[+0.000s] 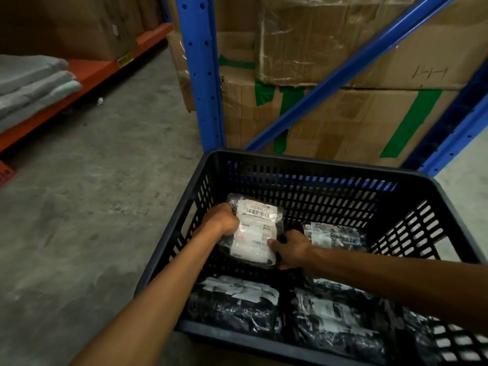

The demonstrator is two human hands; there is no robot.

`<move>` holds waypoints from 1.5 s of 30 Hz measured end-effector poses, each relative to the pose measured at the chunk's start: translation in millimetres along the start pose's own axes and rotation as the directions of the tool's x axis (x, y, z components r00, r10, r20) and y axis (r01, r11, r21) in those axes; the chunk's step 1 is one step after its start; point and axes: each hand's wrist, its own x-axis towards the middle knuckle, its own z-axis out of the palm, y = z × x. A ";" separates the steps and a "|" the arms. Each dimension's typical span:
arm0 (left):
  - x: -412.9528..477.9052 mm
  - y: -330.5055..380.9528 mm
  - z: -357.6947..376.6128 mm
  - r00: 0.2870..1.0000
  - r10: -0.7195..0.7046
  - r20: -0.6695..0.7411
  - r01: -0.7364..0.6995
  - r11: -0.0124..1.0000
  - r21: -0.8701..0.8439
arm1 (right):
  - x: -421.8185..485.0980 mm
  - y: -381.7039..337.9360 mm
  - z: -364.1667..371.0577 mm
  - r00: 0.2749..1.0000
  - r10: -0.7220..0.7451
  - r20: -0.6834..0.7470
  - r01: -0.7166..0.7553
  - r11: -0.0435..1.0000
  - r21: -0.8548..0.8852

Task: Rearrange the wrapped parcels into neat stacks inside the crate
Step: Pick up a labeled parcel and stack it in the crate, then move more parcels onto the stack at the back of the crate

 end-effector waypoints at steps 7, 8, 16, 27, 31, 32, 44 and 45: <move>26.6 -18.3 27.2 0.986 -0.095 0.138 0.054 0.960 0.274 | 25.9 -6.4 21.4 0.996 0.084 -0.031 -0.090 0.921 -0.378; 31.3 -20.3 31.1 0.985 -0.111 0.136 0.069 0.957 0.282 | 28.7 -6.8 26.3 0.997 0.072 -0.027 -0.077 0.877 -0.475; 30.8 -14.6 30.8 0.995 -0.057 0.079 0.025 0.932 0.361 | 1.6 -28.2 2.9 0.982 0.016 0.187 0.125 0.687 -0.715; -40.7 78.0 57.6 0.771 0.533 0.350 -0.636 0.678 0.369 | -83.5 41.6 -132.3 0.935 -0.341 0.093 0.182 0.240 -0.954; -56.0 85.0 102.0 0.698 0.432 0.571 -0.709 0.530 0.466 | -80.5 86.4 -122.7 0.968 -0.152 0.201 0.220 0.121 -0.968; -53.8 83.8 107.8 0.702 0.396 0.592 -0.705 0.505 0.498 | -77.0 92.9 -117.8 0.967 -0.148 0.206 0.221 0.093 -0.971; -18.2 69.2 102.2 0.646 0.636 0.421 -0.763 0.522 0.382 | -54.6 60.0 -124.8 0.952 -0.257 0.165 0.236 0.275 -0.932; -14.5 71.2 92.2 0.651 0.622 0.435 -0.753 0.600 0.270 | -56.9 49.9 -139.5 0.939 -0.284 0.195 0.287 0.330 -0.899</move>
